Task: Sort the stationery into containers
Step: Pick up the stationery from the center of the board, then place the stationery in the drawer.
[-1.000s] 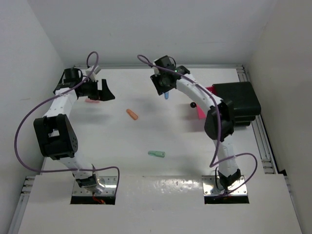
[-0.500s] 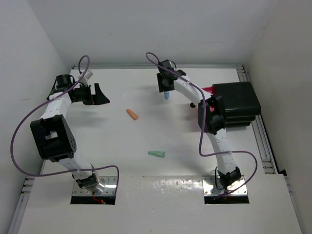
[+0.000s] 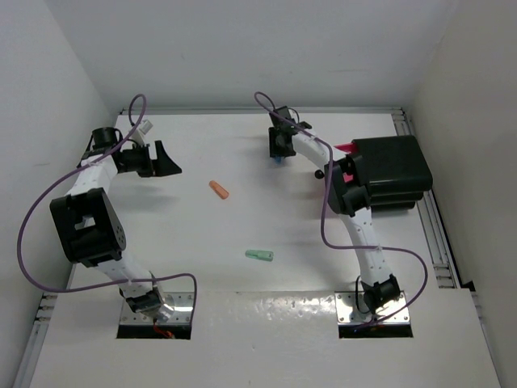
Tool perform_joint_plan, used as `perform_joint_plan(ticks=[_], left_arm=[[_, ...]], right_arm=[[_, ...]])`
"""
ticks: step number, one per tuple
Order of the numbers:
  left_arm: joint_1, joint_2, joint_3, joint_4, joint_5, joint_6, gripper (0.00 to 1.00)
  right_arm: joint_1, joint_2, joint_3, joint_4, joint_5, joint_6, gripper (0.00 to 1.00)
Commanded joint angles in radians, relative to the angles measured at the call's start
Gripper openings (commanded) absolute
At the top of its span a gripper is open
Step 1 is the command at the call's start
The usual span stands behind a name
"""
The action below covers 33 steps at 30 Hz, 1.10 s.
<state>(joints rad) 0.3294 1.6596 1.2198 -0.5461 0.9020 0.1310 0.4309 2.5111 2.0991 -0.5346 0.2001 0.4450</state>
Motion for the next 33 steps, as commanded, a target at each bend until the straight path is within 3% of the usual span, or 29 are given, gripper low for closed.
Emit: perform_joint_plan(ticks=[1, 6, 10, 13, 18, 24, 30, 33], left_arm=[[0.017, 0.009, -0.002, 0.014, 0.037, 0.016, 1.00], [0.025, 0.017, 0.003, 0.008, 0.043, 0.012, 1.00], [0.028, 0.019, 0.015, -0.014, 0.035, 0.028, 1.00], [0.033, 0.008, 0.018, -0.021, 0.032, 0.041, 1.00], [0.031, -0.011, 0.023, -0.054, 0.080, 0.108, 1.00], [-0.013, -0.015, 0.038, -0.104, 0.078, 0.203, 1.00], [-0.165, -0.015, 0.040, -0.109, -0.030, 0.257, 1.00], [-0.243, -0.009, 0.043, -0.069, -0.096, 0.260, 1.00]], right_arm=[[0.000, -0.003, 0.047, 0.044, -0.034, 0.020, 0.44], [0.005, 0.020, 0.050, 0.048, -0.042, 0.008, 0.43], [0.015, 0.014, 0.044, 0.044, -0.059, -0.020, 0.13], [0.028, -0.035, 0.026, 0.033, -0.083, -0.038, 0.02], [0.046, -0.229, -0.028, 0.016, -0.194, -0.081, 0.00], [0.071, -0.533, -0.155, -0.031, -0.180, -0.219, 0.00], [-0.032, -0.842, -0.373, -0.139, -0.103, -0.278, 0.00], [-0.101, -0.911, -0.487, -0.177, -0.103, -0.287, 0.00]])
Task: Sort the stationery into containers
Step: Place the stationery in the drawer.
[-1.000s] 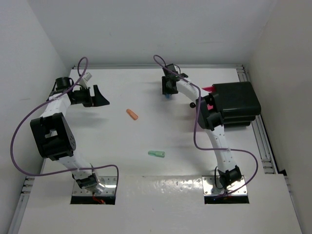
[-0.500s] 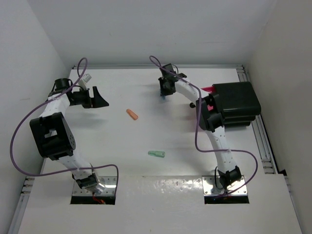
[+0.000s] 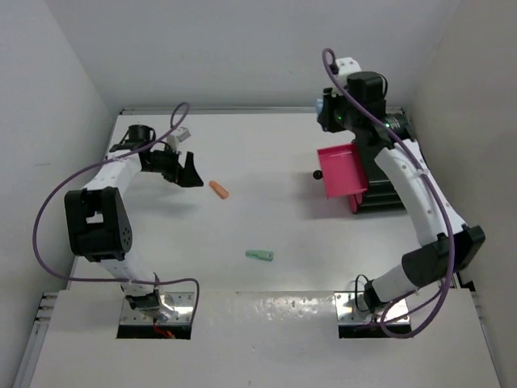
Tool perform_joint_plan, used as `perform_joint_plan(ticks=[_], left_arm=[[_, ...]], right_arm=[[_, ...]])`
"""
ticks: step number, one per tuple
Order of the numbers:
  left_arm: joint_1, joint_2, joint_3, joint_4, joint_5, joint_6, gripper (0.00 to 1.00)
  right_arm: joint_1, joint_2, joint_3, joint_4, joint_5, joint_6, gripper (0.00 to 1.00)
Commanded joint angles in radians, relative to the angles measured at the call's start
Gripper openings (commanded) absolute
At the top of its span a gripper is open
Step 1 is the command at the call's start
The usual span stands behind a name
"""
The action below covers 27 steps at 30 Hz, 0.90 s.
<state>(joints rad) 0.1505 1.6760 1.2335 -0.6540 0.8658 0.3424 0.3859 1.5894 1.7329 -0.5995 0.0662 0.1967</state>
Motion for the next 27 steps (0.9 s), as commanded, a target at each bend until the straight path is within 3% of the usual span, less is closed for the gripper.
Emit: perform_joint_plan(ticks=[1, 5, 13, 14, 15, 18, 24, 27], left_arm=[[-0.080, -0.003, 0.043, 0.040, -0.117, 0.050, 1.00], [-0.129, 0.079, 0.142, 0.019, -0.197, 0.008, 1.00], [-0.232, 0.077, 0.133, 0.146, -0.517, -0.293, 1.00], [-0.248, 0.070, 0.121, 0.157, -0.546, -0.318, 1.00], [-0.258, 0.067, 0.112, 0.166, -0.595, -0.376, 1.00], [-0.293, 0.067, 0.078, 0.189, -0.701, -0.480, 1.00], [-0.359, 0.106, 0.069, 0.169, -0.834, -0.646, 1.00], [-0.379, 0.110, 0.052, 0.175, -0.834, -0.695, 1.00]], right_arm=[[-0.073, -0.032, -0.154, -0.112, 0.024, -0.043, 0.00], [-0.133, -0.092, -0.318, -0.071, 0.018, -0.077, 0.00], [-0.176, -0.060, -0.371, -0.080, -0.005, -0.079, 0.00], [-0.179, -0.054, -0.371, -0.082, -0.002, -0.079, 0.05], [-0.182, -0.046, -0.369, -0.083, -0.003, -0.079, 0.17], [-0.193, -0.023, -0.357, -0.091, -0.002, -0.074, 0.30], [-0.211, -0.005, -0.360, -0.085, -0.005, -0.063, 0.37], [-0.220, 0.007, -0.357, -0.091, -0.005, -0.059, 0.49]])
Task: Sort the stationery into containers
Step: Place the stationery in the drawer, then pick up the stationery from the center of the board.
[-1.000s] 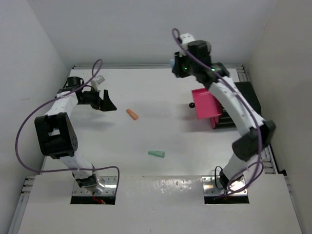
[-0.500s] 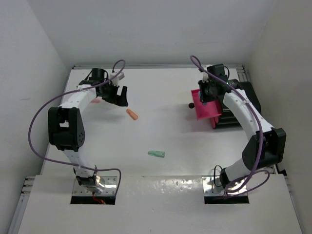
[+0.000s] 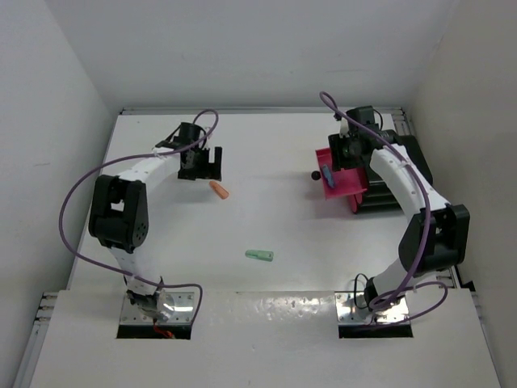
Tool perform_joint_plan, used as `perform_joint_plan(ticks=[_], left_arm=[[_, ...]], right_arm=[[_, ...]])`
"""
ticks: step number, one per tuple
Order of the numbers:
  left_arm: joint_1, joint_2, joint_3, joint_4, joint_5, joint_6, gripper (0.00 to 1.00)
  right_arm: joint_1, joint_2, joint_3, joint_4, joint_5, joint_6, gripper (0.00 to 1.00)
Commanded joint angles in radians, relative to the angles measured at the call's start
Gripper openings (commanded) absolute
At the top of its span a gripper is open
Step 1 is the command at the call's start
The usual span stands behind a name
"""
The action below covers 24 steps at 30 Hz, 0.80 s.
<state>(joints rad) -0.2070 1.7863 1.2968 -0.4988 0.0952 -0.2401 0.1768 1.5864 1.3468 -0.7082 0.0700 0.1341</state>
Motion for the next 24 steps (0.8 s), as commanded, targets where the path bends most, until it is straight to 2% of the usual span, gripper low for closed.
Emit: perform_joint_plan(ticks=[1, 6, 9, 13, 24], left_arm=[[-0.035, -0.002, -0.014, 0.022, -0.069, -0.122, 1.00], [-0.080, 0.027, -0.033, 0.026, -0.091, -0.159, 1.00], [-0.101, 0.079, -0.005, 0.019, -0.091, -0.176, 0.95], [-0.137, 0.152, 0.044, -0.012, -0.137, -0.183, 0.83], [-0.175, 0.275, 0.119, -0.035, -0.180, -0.186, 0.72]], right_arm=[[-0.011, 0.014, 0.035, 0.006, -0.012, 0.004, 0.53], [-0.016, -0.008, 0.051, -0.010, -0.039, 0.015, 0.54], [-0.016, -0.020, 0.075, -0.020, -0.062, 0.024, 0.54], [-0.016, -0.042, 0.094, -0.037, -0.065, 0.030, 0.54], [0.000, -0.091, 0.092, -0.065, -0.136, 0.036, 0.54]])
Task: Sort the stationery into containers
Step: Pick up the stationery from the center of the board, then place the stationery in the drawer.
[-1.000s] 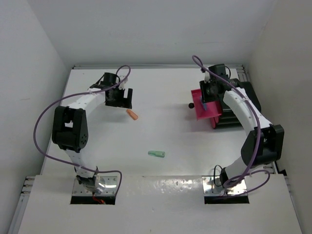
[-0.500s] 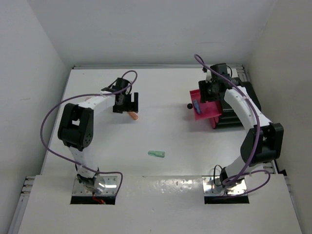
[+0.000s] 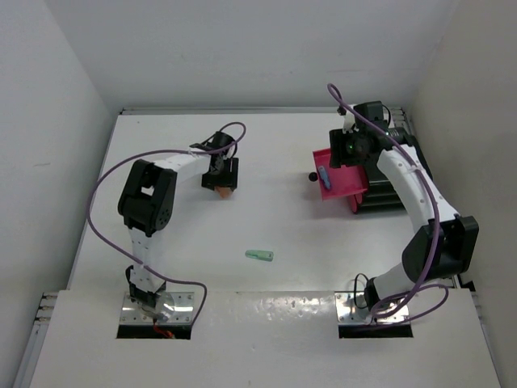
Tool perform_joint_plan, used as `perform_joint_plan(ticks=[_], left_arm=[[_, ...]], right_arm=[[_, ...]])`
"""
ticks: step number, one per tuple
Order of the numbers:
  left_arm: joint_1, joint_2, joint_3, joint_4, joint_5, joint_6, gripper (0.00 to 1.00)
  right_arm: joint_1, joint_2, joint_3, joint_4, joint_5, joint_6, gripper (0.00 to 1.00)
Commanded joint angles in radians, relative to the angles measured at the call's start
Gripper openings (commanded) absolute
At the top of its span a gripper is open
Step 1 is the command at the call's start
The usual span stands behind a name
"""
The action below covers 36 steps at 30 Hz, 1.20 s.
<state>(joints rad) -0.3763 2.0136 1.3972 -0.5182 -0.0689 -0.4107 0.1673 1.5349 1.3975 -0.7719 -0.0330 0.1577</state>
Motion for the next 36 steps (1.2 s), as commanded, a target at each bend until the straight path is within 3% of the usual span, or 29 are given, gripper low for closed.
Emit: perform_joint_plan(ticks=[1, 7, 8, 11, 17, 23, 26, 30, 36], left_arm=[[-0.006, 0.054, 0.023, -0.020, -0.035, -0.016, 0.71], [0.027, 0.068, 0.020, -0.020, -0.034, 0.013, 0.52], [0.042, 0.062, 0.017, -0.017, -0.017, 0.021, 0.40], [0.066, 0.016, -0.015, 0.016, 0.118, 0.055, 0.19], [0.070, -0.218, -0.113, 0.191, 0.395, 0.064, 0.02], [0.039, -0.410, -0.128, 0.369, 0.752, -0.020, 0.00], [0.010, -0.481, -0.148, 0.431, 0.781, -0.040, 0.00], [-0.009, -0.574, -0.256, 0.660, 0.863, -0.123, 0.00], [-0.019, -0.621, -0.270, 0.673, 0.890, -0.126, 0.00]], right_arm=[[0.012, -0.042, 0.043, 0.000, -0.034, 0.011, 0.54], [0.029, -0.055, 0.044, 0.019, -0.091, -0.003, 0.54], [0.031, -0.067, 0.032, 0.026, -0.105, -0.003, 0.53], [0.043, -0.090, 0.003, 0.055, -0.162, -0.003, 0.53], [0.074, -0.125, -0.028, 0.126, -0.272, 0.031, 0.53], [0.150, -0.125, -0.009, 0.217, -0.320, 0.129, 0.53], [0.169, -0.091, 0.027, 0.238, -0.346, 0.224, 0.53], [0.181, -0.052, 0.043, 0.314, -0.409, 0.374, 0.53], [0.201, -0.045, 0.049, 0.390, -0.459, 0.419, 0.54]])
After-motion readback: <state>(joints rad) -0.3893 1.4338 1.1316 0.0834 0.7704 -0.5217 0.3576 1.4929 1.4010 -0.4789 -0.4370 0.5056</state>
